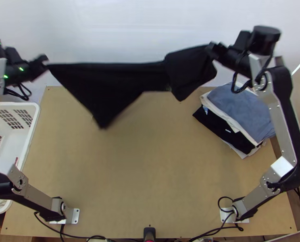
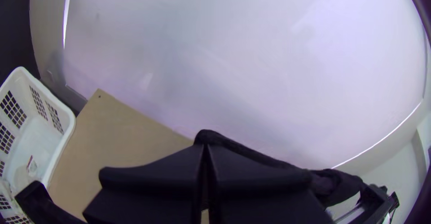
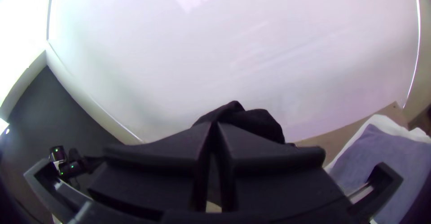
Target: Fold the t-shirt
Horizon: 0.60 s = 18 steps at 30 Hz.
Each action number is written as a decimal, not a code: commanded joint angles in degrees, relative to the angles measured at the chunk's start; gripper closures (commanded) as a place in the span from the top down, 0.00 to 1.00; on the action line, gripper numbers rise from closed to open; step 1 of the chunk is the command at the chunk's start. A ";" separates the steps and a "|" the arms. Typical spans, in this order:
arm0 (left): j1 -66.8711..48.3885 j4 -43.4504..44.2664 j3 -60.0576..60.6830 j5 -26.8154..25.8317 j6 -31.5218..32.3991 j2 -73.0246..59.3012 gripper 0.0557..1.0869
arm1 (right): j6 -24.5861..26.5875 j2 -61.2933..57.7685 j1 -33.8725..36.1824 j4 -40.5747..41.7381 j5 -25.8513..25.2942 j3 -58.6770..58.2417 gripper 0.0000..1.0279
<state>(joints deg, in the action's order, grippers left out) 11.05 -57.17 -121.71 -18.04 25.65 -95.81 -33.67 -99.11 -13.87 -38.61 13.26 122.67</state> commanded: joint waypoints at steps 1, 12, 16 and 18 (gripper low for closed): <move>3.89 8.65 -4.06 0.03 7.93 5.55 0.03 | 0.18 3.31 1.21 -0.33 -2.09 7.85 0.03; 15.58 13.66 8.60 -4.02 8.89 27.08 0.03 | 4.32 31.26 0.86 -4.54 -2.45 1.08 0.03; 17.96 18.23 17.21 -5.69 8.98 34.81 0.03 | 7.74 43.30 0.51 -8.76 -2.45 -5.95 0.03; 18.04 18.41 19.41 -6.21 8.98 36.31 0.03 | 9.50 47.96 1.12 -8.67 -2.62 -9.21 0.03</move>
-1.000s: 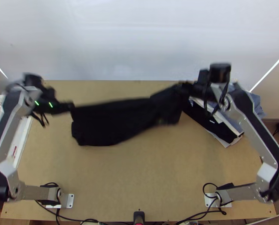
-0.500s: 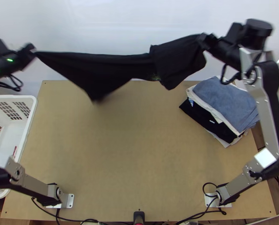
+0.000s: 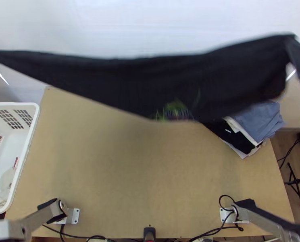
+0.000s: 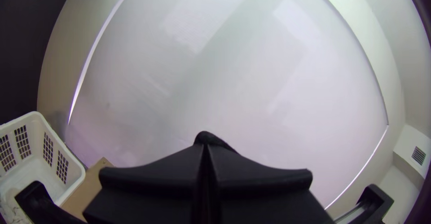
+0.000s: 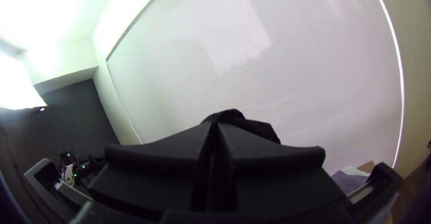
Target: Fold the t-shirt
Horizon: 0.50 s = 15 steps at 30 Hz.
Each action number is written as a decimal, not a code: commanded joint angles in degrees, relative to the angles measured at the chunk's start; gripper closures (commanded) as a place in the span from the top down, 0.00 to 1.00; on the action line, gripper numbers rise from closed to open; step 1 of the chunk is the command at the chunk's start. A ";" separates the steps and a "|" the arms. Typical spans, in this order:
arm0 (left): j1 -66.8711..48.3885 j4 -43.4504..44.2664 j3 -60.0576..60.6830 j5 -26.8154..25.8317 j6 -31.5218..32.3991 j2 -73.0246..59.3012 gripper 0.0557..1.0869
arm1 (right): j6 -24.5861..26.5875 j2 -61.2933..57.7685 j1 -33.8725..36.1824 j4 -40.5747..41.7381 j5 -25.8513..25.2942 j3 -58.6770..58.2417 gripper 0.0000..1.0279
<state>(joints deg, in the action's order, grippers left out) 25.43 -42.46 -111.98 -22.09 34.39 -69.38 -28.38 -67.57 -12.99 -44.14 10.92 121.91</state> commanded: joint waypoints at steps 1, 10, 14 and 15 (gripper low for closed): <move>3.66 3.70 10.73 -2.26 0.24 10.23 0.03 | 5.27 17.74 1.13 -2.97 -0.28 -10.02 0.03; 3.75 6.86 21.02 -1.47 0.50 6.63 0.03 | 0.08 7.89 9.04 -1.04 -0.19 -21.54 0.03; 3.40 7.30 25.32 -0.41 -0.11 4.17 0.03 | -6.16 2.71 7.63 -1.04 -0.19 -30.59 0.03; 3.22 7.48 26.20 -0.06 -0.20 3.38 0.03 | -7.74 1.21 6.84 -0.95 -0.19 -32.79 0.03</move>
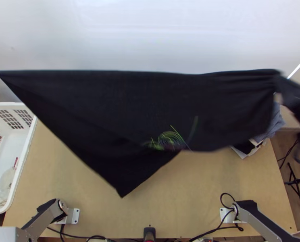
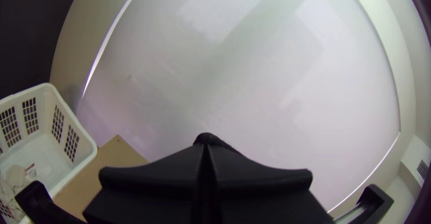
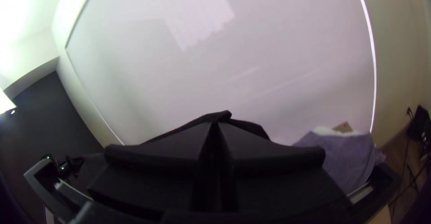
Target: Fold the t-shirt
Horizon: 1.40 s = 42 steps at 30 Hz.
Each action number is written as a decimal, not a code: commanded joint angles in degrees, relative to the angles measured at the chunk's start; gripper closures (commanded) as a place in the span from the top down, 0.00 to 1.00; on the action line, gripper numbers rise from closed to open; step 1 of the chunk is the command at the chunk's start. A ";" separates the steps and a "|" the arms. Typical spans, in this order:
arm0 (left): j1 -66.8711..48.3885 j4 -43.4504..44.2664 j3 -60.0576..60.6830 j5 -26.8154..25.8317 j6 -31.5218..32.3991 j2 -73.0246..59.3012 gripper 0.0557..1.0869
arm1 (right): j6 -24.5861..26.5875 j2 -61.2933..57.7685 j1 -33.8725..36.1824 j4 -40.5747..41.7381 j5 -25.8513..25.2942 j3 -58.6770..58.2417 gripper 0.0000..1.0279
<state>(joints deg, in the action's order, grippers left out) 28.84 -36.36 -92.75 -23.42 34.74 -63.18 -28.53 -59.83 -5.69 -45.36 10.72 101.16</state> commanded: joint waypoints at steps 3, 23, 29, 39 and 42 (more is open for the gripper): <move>-1.24 2.61 8.90 3.12 -1.96 -4.76 0.03 | -8.56 -11.36 -2.92 0.98 -1.14 -15.47 0.03; -4.23 1.55 5.47 -0.31 -5.03 -2.39 0.03 | -4.07 9.21 -12.94 4.32 -3.60 -20.13 0.03; -4.67 3.49 8.11 -1.98 -4.77 -0.72 0.03 | -1.35 17.91 -15.93 4.06 2.20 -17.49 0.03; -5.64 4.02 11.10 -1.89 -4.16 -0.63 0.03 | -1.70 23.53 -22.52 -10.53 12.75 -17.93 0.03; -5.81 4.54 11.80 -1.54 -3.89 -0.98 0.03 | -1.79 24.94 -22.69 -7.11 12.75 -30.59 0.03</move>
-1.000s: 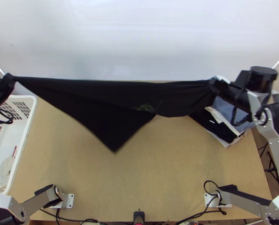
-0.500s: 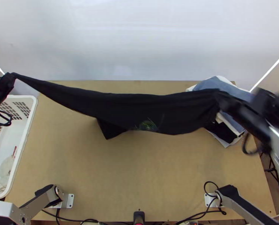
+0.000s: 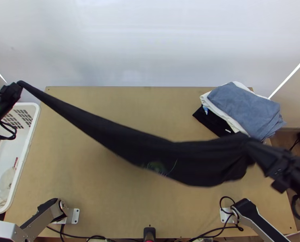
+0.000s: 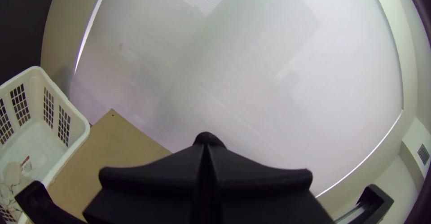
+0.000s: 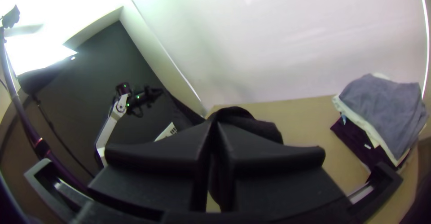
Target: Fold the t-shirt
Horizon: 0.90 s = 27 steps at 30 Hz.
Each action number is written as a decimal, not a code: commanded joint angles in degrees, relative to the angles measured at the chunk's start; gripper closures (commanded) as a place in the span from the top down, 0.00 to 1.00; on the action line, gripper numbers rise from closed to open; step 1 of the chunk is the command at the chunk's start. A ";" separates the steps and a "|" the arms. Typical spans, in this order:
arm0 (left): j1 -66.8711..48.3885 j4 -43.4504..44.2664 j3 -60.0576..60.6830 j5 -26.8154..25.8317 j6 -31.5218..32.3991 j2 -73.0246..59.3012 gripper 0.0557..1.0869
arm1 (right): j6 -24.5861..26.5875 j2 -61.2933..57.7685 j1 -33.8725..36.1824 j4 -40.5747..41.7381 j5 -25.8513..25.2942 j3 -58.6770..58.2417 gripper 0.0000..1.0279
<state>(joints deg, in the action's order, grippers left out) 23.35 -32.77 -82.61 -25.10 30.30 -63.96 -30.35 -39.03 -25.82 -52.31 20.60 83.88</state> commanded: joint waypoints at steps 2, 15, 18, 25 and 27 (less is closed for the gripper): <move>-0.68 1.31 1.92 0.41 0.98 -0.72 0.03 | 0.11 4.57 -2.56 4.15 2.69 -24.11 0.03; -2.61 3.24 2.98 4.54 1.25 -2.57 0.03 | 1.08 -23.73 -2.48 40.27 0.14 -44.59 0.03; -3.23 3.33 3.07 6.21 1.16 -3.89 0.03 | 0.91 -32.87 -1.51 45.90 -1.79 -42.74 0.03; -4.72 3.86 4.21 7.88 0.90 -5.65 0.03 | 0.82 -50.10 -1.16 52.40 -4.60 -37.12 0.03; -5.07 4.30 4.21 8.40 0.81 -6.00 0.03 | 0.38 -53.26 -1.16 55.39 -5.22 -37.21 0.03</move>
<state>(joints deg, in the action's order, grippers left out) 19.55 -29.39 -78.89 -18.33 31.44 -68.55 -29.50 -78.50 -27.29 -5.32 17.74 44.93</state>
